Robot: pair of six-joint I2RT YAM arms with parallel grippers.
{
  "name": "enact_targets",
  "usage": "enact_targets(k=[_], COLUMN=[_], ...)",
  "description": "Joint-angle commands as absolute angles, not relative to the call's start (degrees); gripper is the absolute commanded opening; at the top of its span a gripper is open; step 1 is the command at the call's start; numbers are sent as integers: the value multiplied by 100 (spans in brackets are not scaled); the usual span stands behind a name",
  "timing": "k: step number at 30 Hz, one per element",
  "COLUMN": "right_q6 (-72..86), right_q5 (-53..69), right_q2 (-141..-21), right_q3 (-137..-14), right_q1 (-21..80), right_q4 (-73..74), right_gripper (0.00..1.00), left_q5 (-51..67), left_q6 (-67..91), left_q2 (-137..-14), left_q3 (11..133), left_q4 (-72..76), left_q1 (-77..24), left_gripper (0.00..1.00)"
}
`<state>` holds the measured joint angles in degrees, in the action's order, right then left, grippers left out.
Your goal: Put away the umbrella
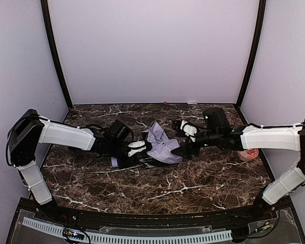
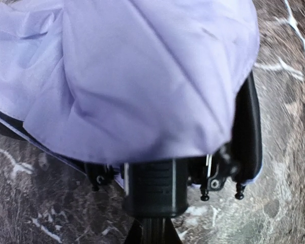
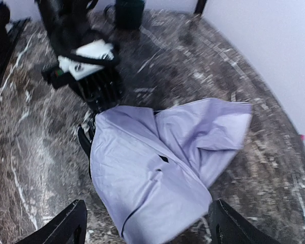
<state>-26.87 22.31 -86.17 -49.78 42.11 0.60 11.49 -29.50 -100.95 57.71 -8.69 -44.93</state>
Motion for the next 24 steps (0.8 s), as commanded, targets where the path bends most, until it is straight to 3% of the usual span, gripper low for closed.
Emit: enact_targets(k=[1,5,11,15,19,24], right_q6=[-1181,-795,-354,-47,150,-13], right_q5=[2329,1745,1064,1408,1502,1400], right_q2=[-7496,-7071,-7082,-7161,-7237,-7247], right_q3=[-4335,-3741,-3859,-3980,-3945,-3933], right_q1=[3738,3679,3680,3704,3783,3943], right_q4=[-1648,-2302,-2614,-2993,-3256,-3138], right_gripper=[87,91,85,71,46,38], left_q5=[636,119,-321,-890,-1023,-1249], left_q6=[-1706,-1177,-1118,-1413,-1455,-1500], left_q2=[-9344,-8792,-8061,-8024,-8054,-8207], left_q3=[5672,5326,4802,4870,4933,5080], left_q4=[338,1394,2571,2467,2412,2245], left_q1=[-4380,-4377,-4398,-4549,-4638,-4678], left_gripper=[0,0,0,0,0,0])
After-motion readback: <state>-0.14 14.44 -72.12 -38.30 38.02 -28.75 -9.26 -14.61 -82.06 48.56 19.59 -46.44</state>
